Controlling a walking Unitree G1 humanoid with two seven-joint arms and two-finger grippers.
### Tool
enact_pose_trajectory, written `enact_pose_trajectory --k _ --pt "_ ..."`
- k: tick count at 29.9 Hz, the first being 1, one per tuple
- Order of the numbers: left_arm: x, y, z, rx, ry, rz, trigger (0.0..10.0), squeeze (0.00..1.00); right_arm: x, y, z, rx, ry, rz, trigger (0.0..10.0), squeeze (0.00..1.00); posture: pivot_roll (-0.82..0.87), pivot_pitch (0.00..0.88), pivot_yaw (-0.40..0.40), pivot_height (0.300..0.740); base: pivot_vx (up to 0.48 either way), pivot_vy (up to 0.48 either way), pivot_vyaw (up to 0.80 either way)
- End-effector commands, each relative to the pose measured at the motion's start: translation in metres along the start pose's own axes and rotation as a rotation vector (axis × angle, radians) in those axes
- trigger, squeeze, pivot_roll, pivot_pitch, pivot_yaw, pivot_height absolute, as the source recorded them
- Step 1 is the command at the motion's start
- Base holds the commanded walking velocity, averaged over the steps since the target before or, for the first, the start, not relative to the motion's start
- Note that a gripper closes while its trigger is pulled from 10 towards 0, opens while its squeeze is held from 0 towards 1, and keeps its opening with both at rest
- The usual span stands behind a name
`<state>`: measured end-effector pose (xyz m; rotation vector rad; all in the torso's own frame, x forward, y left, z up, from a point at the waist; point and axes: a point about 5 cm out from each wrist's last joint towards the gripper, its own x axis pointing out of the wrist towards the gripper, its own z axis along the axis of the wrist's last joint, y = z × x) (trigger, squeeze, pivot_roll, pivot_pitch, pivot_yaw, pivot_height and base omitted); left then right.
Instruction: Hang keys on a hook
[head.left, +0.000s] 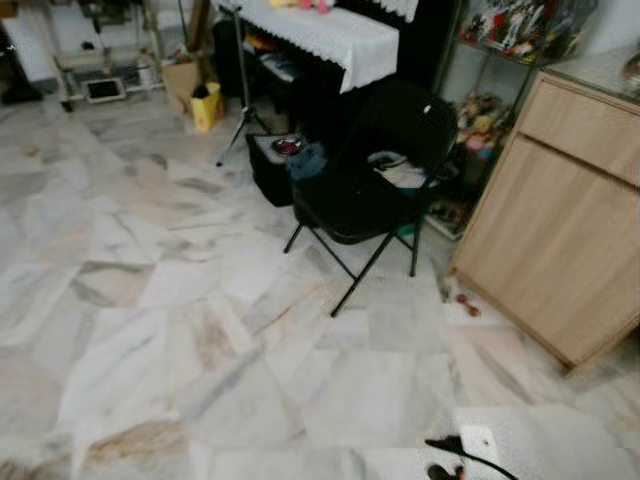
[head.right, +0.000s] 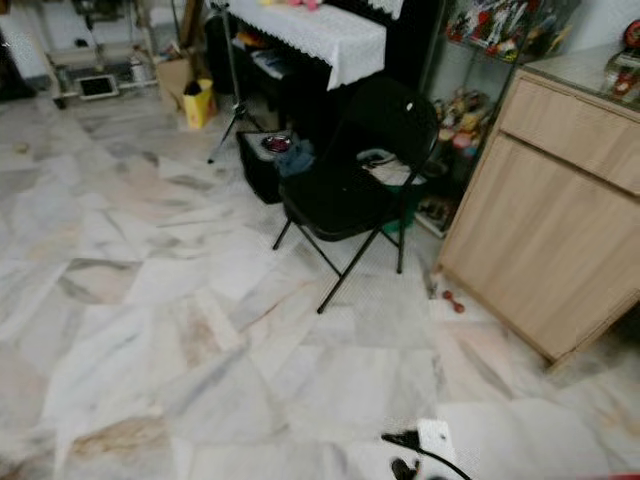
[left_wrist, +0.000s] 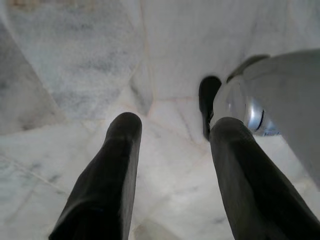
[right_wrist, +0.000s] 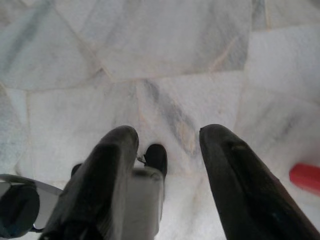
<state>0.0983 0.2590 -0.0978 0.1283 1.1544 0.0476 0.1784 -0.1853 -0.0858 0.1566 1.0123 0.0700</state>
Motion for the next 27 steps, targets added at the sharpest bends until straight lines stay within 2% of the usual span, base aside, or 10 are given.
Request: enact_pose_trajectory --k 1,27 --pt "0.0013 -0.0025 0.0044 0.010 -0.006 -0.007 10.0 0.00 -0.0023 -0.0086 -0.0009 0.005 0.003 -0.028 10.0 0.00 0.11 0.003 -0.028 0.740 0.000 0.000 -0.71" --pt "0.0018 -0.0036 0.0064 -0.015 -0.017 -0.006 10.0 0.00 -0.0025 -0.0106 0.0015 0.015 -0.003 -0.043 10.0 0.00 0.12 0.033 -0.041 0.740 0.000 0.000 -0.71"
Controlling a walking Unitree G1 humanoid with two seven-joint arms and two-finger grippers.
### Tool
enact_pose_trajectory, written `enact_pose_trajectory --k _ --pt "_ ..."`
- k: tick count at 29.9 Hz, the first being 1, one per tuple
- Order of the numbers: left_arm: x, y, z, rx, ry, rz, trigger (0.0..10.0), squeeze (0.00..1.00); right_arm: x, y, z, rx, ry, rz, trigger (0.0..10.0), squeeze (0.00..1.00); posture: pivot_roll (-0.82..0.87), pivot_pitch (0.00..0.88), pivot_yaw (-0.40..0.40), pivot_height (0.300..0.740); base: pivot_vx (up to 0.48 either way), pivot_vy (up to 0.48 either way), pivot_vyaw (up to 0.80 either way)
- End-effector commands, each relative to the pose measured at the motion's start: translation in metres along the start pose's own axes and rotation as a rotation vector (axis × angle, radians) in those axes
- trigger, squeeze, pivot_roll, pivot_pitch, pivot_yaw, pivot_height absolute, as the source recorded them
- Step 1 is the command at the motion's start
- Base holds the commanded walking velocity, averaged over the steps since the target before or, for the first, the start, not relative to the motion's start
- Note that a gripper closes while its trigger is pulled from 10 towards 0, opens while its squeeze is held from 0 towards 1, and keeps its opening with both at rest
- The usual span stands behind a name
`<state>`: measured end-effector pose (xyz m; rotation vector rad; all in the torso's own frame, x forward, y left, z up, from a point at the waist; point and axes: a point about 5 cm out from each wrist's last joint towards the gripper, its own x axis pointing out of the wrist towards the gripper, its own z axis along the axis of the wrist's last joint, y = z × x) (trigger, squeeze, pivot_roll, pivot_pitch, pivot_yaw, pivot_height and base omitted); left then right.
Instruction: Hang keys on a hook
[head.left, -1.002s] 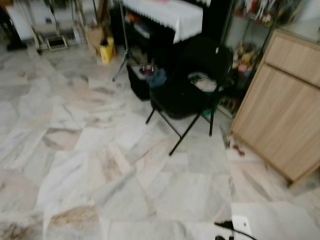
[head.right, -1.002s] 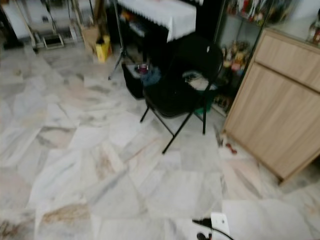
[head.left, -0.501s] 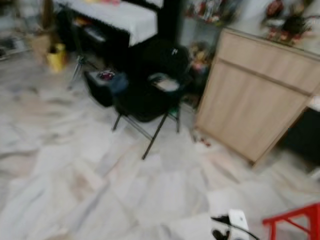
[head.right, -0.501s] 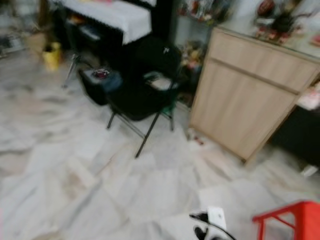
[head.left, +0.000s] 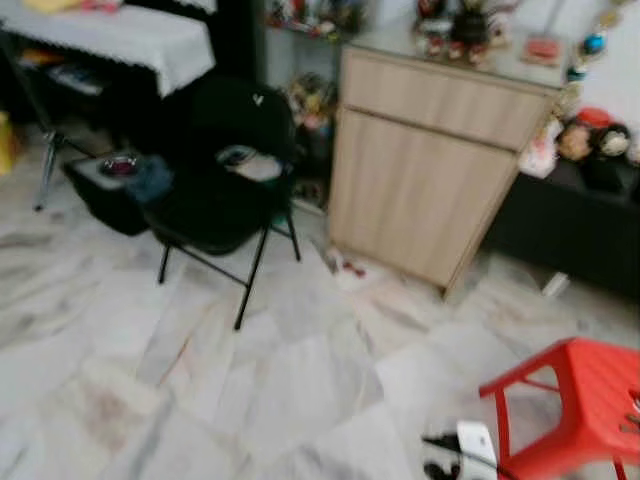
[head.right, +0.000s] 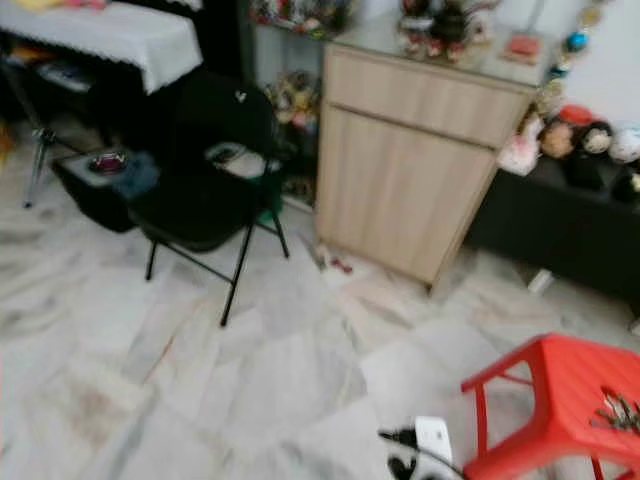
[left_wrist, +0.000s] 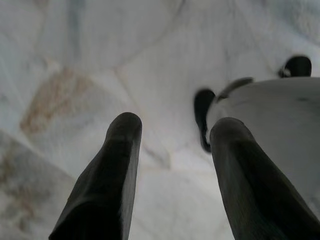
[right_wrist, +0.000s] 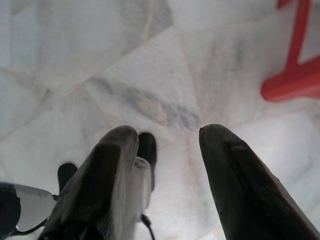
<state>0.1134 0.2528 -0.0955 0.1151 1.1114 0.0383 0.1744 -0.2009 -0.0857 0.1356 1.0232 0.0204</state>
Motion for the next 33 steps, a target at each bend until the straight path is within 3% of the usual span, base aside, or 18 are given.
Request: enact_pose_trajectory --k 1,30,33 --pt "-0.0019 0.0018 -0.0086 -0.008 0.026 0.006 10.0 0.00 0.0015 0.0051 0.0032 0.016 -0.010 0.008 10.0 0.00 0.12 0.033 -0.041 0.740 0.000 0.000 -0.71" --pt "-0.0021 0.0023 -0.0075 -0.007 0.009 0.010 10.0 0.00 0.0014 0.0052 0.0035 0.033 -0.027 0.004 10.0 0.00 0.12 0.041 -0.040 0.740 0.000 0.000 -0.71" --pt "-0.0021 0.0024 -0.0074 -0.003 0.008 0.011 10.0 0.00 0.0012 0.0048 0.0045 0.047 -0.051 -0.005 10.0 0.00 0.12 0.043 -0.040 0.740 0.000 0.000 0.00"
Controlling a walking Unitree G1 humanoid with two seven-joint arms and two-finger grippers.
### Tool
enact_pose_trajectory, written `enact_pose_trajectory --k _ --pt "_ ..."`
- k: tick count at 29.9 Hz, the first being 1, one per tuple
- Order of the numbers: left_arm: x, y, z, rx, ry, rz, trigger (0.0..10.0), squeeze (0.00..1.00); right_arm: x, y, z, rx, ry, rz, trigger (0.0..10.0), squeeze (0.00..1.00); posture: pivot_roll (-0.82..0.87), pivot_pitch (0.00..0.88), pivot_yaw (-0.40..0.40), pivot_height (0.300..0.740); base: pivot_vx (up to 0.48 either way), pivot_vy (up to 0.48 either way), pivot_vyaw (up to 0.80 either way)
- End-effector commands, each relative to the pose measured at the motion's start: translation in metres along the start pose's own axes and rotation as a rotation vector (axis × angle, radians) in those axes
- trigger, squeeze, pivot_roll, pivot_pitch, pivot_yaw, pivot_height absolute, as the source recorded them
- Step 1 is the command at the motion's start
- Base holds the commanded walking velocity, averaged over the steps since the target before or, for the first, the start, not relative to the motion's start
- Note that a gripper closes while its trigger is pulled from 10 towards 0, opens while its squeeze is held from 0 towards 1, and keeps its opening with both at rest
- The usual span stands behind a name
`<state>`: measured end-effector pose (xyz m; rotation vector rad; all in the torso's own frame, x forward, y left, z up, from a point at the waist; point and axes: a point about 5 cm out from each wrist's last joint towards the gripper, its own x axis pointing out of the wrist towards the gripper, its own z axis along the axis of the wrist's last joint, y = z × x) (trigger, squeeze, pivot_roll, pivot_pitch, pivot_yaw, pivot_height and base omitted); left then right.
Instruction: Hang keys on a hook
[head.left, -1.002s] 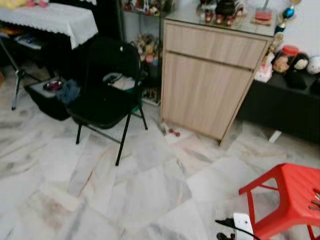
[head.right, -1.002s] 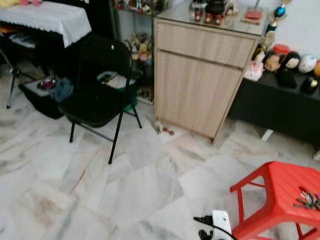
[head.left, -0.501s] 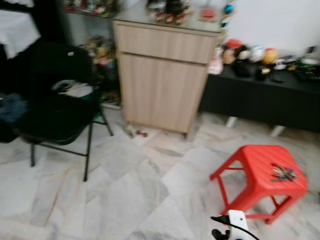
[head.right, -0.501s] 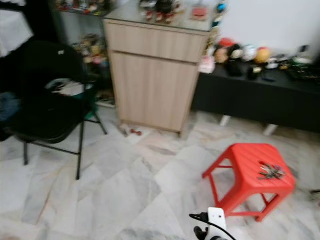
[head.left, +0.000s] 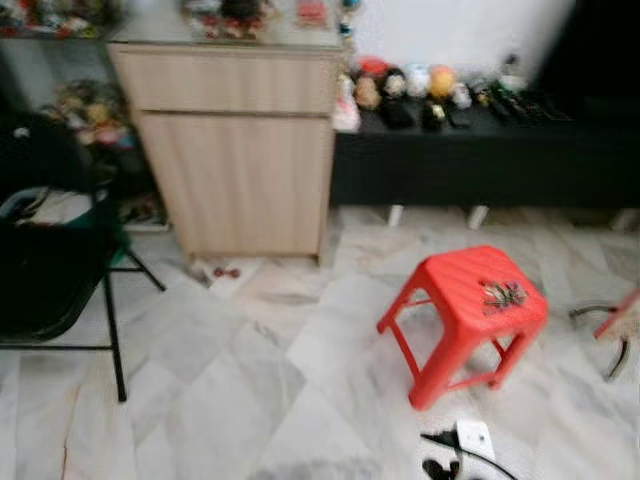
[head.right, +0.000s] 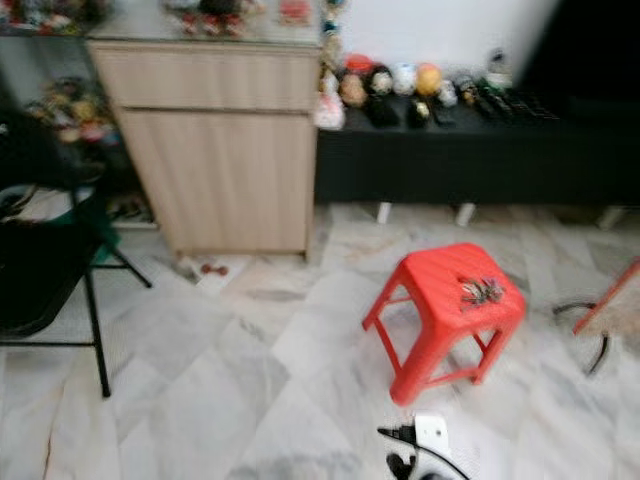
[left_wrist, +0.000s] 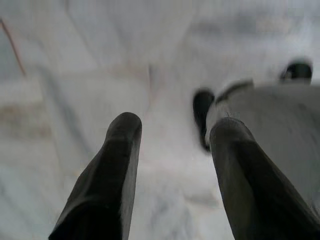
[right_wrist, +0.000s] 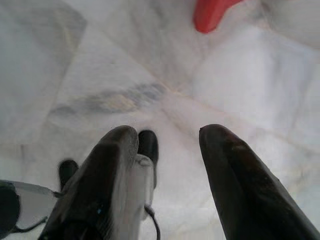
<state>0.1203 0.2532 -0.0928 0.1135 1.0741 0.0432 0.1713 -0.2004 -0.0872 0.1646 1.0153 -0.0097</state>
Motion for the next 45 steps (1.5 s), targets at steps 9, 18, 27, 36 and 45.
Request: enact_pose_trajectory --k 9,18,27,36,45 --pt "-0.004 0.003 -0.014 0.017 0.041 0.008 10.0 0.00 0.002 0.006 0.008 0.020 -0.050 -0.001 10.0 0.00 0.12 0.045 -0.036 0.740 0.000 -0.119 0.00" --pt "-0.003 0.003 -0.014 0.032 0.043 0.005 10.0 0.00 0.002 0.008 0.006 0.048 -0.061 -0.016 10.0 0.00 0.12 0.032 -0.028 0.740 0.000 -0.273 0.00" --pt "-0.005 0.001 -0.022 0.015 0.058 0.028 10.0 0.00 0.001 0.013 -0.008 0.070 -0.070 -0.036 10.0 0.00 0.14 0.000 0.001 0.740 0.000 -0.273 0.00" --pt "-0.010 0.009 -0.028 -0.029 0.033 0.045 10.0 0.00 0.001 0.026 -0.025 0.114 -0.049 -0.044 10.0 0.00 0.12 0.000 0.057 0.740 0.000 -0.273 0.00" --pt "-0.010 0.005 -0.031 -0.077 0.012 0.048 10.0 0.00 -0.001 0.020 -0.028 0.147 -0.073 -0.071 10.0 0.00 0.08 0.000 0.056 0.740 0.000 -0.274 0.00"
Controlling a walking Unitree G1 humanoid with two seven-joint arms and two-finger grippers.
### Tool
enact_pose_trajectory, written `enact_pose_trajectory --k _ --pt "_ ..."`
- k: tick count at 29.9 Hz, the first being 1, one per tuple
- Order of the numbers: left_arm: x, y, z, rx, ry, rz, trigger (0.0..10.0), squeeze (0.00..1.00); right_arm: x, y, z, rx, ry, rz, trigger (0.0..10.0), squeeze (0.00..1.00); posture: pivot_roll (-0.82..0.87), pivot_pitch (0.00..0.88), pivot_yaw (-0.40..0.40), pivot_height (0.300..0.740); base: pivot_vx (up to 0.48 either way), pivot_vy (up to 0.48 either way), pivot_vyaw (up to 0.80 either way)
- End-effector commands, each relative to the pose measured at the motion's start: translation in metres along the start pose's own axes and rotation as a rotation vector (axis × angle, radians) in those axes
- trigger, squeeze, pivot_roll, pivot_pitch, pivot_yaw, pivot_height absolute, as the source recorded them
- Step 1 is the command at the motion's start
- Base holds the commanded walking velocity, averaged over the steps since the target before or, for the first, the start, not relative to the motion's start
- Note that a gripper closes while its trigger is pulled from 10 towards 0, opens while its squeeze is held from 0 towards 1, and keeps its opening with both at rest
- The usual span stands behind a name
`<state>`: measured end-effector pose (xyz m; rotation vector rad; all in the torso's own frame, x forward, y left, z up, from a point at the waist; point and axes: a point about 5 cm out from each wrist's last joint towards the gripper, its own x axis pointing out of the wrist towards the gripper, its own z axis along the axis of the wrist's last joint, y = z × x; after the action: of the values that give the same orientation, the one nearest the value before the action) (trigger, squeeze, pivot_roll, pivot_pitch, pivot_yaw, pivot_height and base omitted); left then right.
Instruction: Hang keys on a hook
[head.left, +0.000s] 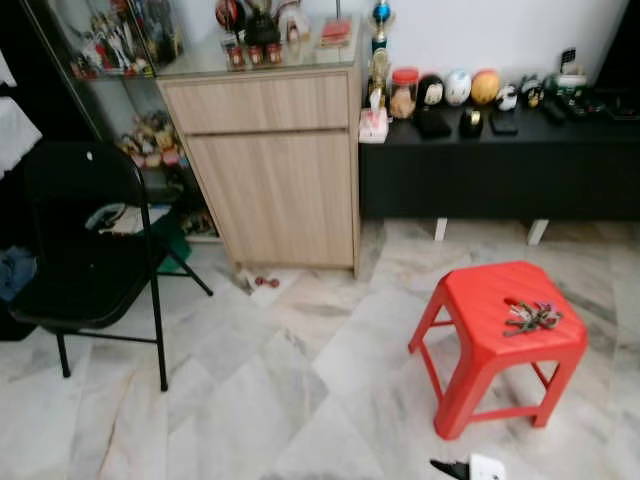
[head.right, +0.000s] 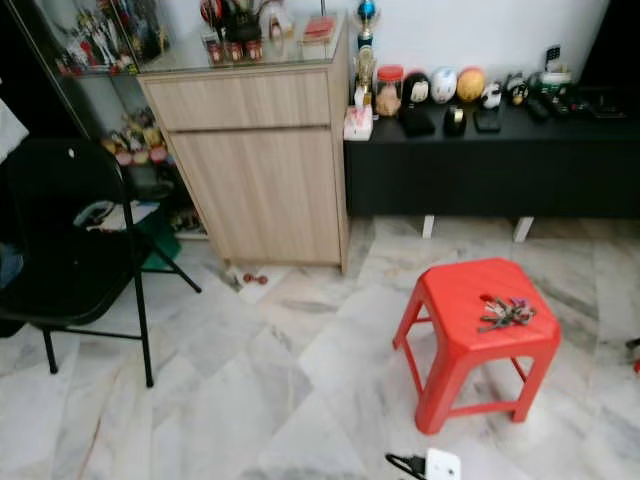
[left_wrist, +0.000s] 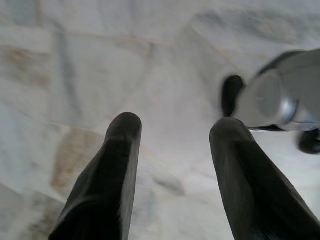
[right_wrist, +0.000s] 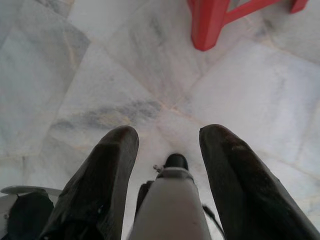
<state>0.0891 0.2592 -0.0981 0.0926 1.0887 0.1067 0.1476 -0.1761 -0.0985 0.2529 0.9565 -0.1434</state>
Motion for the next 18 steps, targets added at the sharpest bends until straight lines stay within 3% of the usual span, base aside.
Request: enact_pose_trajectory --k 1,4,10,14,15,16,17,18 --pt "0.000 -0.001 -0.001 -0.050 -0.011 0.010 10.0 0.00 0.000 -0.003 0.002 0.014 -0.014 -0.013 10.0 0.00 0.08 0.000 0.056 0.740 0.000 -0.277 0.00" --pt "0.001 -0.006 0.001 -0.045 -0.020 0.008 10.0 0.00 0.000 -0.008 0.005 0.014 -0.021 -0.020 10.0 0.00 0.11 0.000 0.045 0.740 0.000 -0.274 0.00" --pt "0.002 -0.011 0.003 -0.073 -0.053 0.007 10.0 0.00 -0.001 -0.016 0.008 -0.012 -0.032 -0.059 10.0 0.00 0.10 0.000 0.012 0.740 0.000 0.000 0.00" --pt "0.001 -0.013 0.008 -0.093 -0.127 0.041 10.0 0.00 -0.003 -0.024 0.013 -0.012 -0.093 -0.088 10.0 0.00 0.11 0.000 -0.014 0.740 0.000 0.000 0.00" --pt "0.005 -0.012 0.038 -0.144 -0.238 0.003 10.0 0.00 -0.004 -0.025 0.015 -0.004 -0.121 -0.104 10.0 0.00 0.11 0.000 -0.017 0.740 0.000 0.000 0.00" --pt "0.005 -0.012 0.038 -0.144 -0.238 0.003 10.0 0.00 -0.004 -0.025 0.015 -0.004 -0.121 -0.104 10.0 0.00 0.11 0.000 -0.017 0.740 0.000 0.000 0.00" --pt "0.007 -0.007 0.090 -0.122 -0.411 0.000 10.0 0.00 -0.005 -0.027 0.017 -0.006 -0.147 -0.117 10.0 0.00 0.11 0.000 -0.019 0.740 0.000 0.000 0.00" --pt "-0.004 -0.003 0.163 -0.055 -0.683 0.015 10.0 0.00 -0.006 -0.029 0.022 -0.003 -0.202 -0.140 10.0 0.00 0.10 0.000 -0.022 0.740 0.000 0.000 0.00"
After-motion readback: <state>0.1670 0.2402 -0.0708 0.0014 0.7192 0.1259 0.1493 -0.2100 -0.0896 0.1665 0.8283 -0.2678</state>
